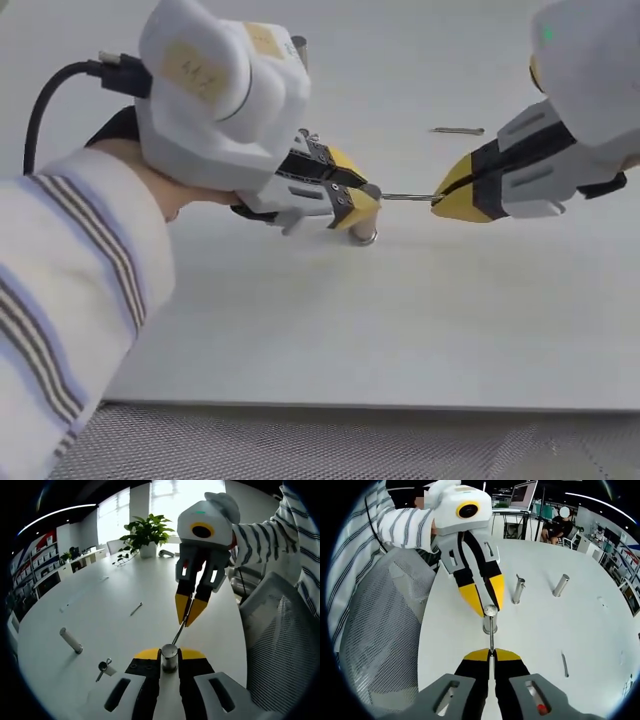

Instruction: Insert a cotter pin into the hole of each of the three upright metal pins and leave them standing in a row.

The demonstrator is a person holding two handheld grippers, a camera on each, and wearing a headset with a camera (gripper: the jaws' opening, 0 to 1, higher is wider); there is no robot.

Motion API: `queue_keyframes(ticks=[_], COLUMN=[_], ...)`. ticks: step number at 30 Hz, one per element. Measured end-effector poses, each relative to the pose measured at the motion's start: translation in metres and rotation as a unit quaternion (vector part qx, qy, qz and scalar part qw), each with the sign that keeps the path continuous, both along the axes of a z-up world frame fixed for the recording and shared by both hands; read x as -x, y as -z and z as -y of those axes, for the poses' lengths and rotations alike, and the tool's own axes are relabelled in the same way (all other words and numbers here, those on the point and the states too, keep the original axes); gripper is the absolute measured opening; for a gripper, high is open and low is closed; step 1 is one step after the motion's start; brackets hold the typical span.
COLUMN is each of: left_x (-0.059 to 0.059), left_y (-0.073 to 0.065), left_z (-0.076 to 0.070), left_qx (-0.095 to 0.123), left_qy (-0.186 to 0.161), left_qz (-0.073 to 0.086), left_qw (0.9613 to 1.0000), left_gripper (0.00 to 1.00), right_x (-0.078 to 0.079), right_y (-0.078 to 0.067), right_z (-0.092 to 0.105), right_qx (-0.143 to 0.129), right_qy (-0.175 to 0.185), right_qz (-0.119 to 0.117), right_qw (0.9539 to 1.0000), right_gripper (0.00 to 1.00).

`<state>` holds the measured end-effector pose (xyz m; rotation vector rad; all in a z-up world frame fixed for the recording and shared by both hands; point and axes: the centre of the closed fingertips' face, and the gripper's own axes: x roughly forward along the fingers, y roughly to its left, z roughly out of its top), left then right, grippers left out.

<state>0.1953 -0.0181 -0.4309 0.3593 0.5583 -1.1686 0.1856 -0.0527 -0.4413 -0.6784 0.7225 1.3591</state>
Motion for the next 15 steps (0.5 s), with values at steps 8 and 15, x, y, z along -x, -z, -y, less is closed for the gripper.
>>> queue_keyframes(ticks=[8,15], left_x=[0.0008,0.0008], left_y=[0.0,0.0006], left_z=[0.0004,-0.0011], left_qx=[0.0,0.0], left_qy=[-0.001,-0.005], left_qz=[-0.004,-0.007], left_qw=[1.0,1.0], left_gripper=[0.09,0.09], right_x=[-0.0005,-0.0011], right_y=[0.0002,0.0036], right_z=[-0.0021,-0.009], right_qx=[-0.002,-0.003], right_qy=[-0.002,0.0], right_qz=[0.003,0.009], right_qw=[1.0,1.0], right_gripper=[0.0,0.0])
